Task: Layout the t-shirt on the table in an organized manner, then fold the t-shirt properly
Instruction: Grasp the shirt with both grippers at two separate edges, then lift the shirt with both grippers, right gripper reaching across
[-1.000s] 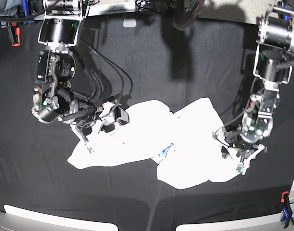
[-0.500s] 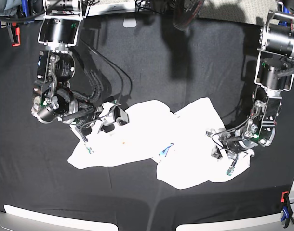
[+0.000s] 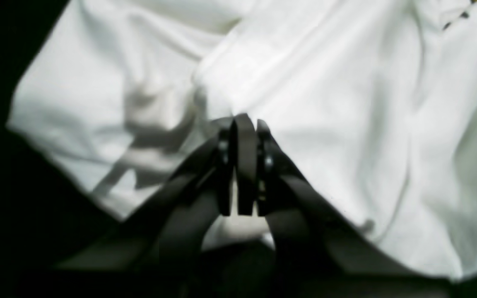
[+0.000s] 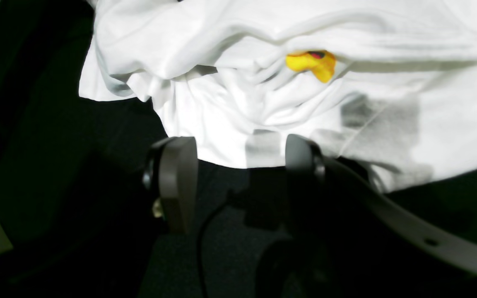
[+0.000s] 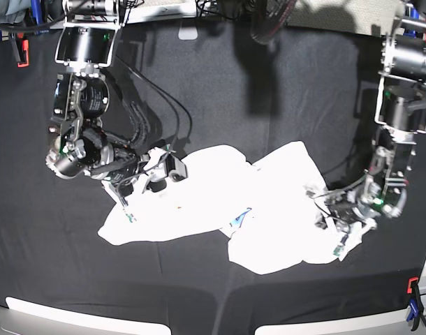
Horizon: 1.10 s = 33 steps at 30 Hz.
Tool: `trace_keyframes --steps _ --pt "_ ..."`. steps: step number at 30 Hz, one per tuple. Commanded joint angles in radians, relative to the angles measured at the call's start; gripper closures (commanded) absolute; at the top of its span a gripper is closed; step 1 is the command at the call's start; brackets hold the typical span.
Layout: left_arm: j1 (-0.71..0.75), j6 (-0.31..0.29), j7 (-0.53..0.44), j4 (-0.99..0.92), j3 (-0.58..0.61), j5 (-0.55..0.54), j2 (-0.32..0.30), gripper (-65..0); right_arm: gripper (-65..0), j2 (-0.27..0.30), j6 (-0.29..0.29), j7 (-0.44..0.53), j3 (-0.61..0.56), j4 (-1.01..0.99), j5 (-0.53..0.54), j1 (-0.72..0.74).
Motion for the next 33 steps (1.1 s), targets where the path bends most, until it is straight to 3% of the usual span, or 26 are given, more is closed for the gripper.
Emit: trace_keyframes --steps 1,6,10,16,20,25,29,33 --pt "-0.033 0.004 0.013 0.05 -0.006 -0.013 -0.014 0.0 -33.1 0.005 0.012 0.02 0.002 0.019 0.027 0.022" --pt "0.032 0.005 0.126 0.274 -0.006 -0.101 -0.056 0.0 -33.1 0.005 0.012 0.021 0.003 0.019 0.027 0.022" --pt "0.145 0.03 0.205 0.531 -0.006 -0.097 -0.101 0.0 -33.1 0.005 0.012 0.014 0.003 0.019 0.026 0.022" --pt "0.336 0.205 0.301 0.872 -0.006 0.183 -0.179 0.0 -33.1 0.018 0.012 0.011 0.006 0.019 -0.002 -0.013" --pt "0.449 0.266 0.364 1.013 -0.006 0.348 -0.201 0.0 -33.1 0.042 0.012 0.014 0.053 0.019 -0.064 -0.062" --pt "0.558 0.33 0.396 1.079 -0.006 0.529 -0.2 0.0 -33.1 0.073 0.012 0.056 0.182 0.019 -0.058 -0.107" --pt "0.612 0.346 0.396 1.08 -0.006 0.567 -0.2 0.0 -33.1 0.093 0.012 0.058 0.245 0.019 0.013 -0.109" --pt "0.635 0.346 0.378 1.08 -0.006 0.566 -0.2 0.0 -32.9 0.138 0.012 0.057 0.153 0.019 0.057 -0.108"
